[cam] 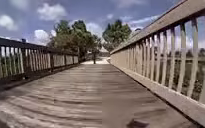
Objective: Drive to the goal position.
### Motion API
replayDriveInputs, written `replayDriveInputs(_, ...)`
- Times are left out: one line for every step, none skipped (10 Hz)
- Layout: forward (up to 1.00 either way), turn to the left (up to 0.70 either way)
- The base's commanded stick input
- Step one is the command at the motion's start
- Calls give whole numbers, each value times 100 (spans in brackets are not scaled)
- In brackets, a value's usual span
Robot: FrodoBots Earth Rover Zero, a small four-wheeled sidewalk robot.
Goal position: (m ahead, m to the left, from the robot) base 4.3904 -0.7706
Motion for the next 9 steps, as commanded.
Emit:
replayDriveInputs(85, 0)
replayDriveInputs(85, 0)
replayDriveInputs(85, 0)
replayDriveInputs(85, 0)
replayDriveInputs(85, 0)
replayDriveInputs(85, 0)
replayDriveInputs(85, 0)
replayDriveInputs(85, 0)
replayDriveInputs(85, 0)
